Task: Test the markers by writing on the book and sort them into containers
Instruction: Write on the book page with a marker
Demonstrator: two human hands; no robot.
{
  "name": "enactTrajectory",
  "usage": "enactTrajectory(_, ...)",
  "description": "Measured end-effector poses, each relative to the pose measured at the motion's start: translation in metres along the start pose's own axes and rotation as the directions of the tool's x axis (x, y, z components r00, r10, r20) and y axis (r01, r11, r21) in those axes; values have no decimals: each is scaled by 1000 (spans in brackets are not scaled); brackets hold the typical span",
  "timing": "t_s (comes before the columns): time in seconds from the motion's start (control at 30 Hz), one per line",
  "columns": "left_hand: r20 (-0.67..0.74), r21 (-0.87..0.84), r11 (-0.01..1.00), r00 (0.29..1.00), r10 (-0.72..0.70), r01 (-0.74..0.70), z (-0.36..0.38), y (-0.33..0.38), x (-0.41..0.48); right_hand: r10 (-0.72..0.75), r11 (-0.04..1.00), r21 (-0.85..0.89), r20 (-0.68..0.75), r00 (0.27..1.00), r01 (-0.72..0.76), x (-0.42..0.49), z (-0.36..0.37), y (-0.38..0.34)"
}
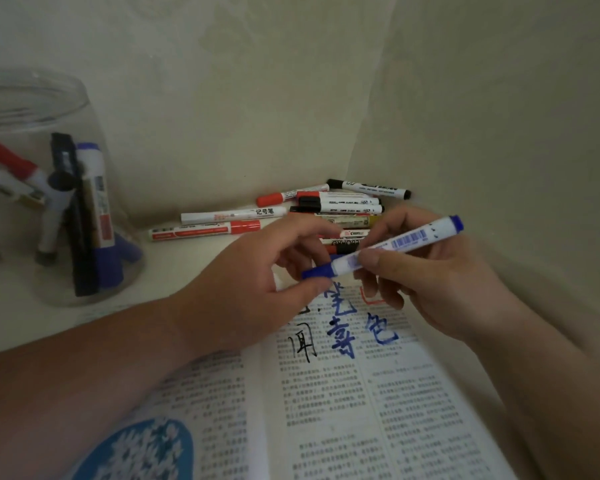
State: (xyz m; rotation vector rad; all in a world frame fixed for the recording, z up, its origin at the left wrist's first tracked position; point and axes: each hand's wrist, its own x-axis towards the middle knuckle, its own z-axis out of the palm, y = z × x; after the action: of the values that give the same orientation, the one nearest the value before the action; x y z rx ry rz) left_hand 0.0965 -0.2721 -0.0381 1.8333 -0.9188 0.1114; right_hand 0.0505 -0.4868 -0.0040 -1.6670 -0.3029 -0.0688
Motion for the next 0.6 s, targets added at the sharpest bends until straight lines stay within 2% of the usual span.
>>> enactTrajectory(0.1,-67,-322,943,991,-112,85,-1,4,2,37,988,152,-46,998,-29,-2,-2,0)
enactTrajectory(0.27,11,-439,883,984,-180,166,-2,6,3,152,986,60,28,988,-153,-2,0,6)
enactTrajectory(0.37,35,-562,801,973,-226,206,-5,3,6,123,979,162,-7,992,-120,-3,-4,6)
enactTrajectory(0.4,33,-591,778,970,-241,214,-6,2,6,91,986,141,-15,996,-88,-4,-5,4)
enactTrajectory(0.5,47,-646,722,957,-285,247,-8,0,6,-3,973,-230,36,999,12,-8,-1,2)
enactTrajectory(0.6,139,-572,767,956,-258,290,-11,2,4,-96,899,-416,110,989,133,-13,9,3)
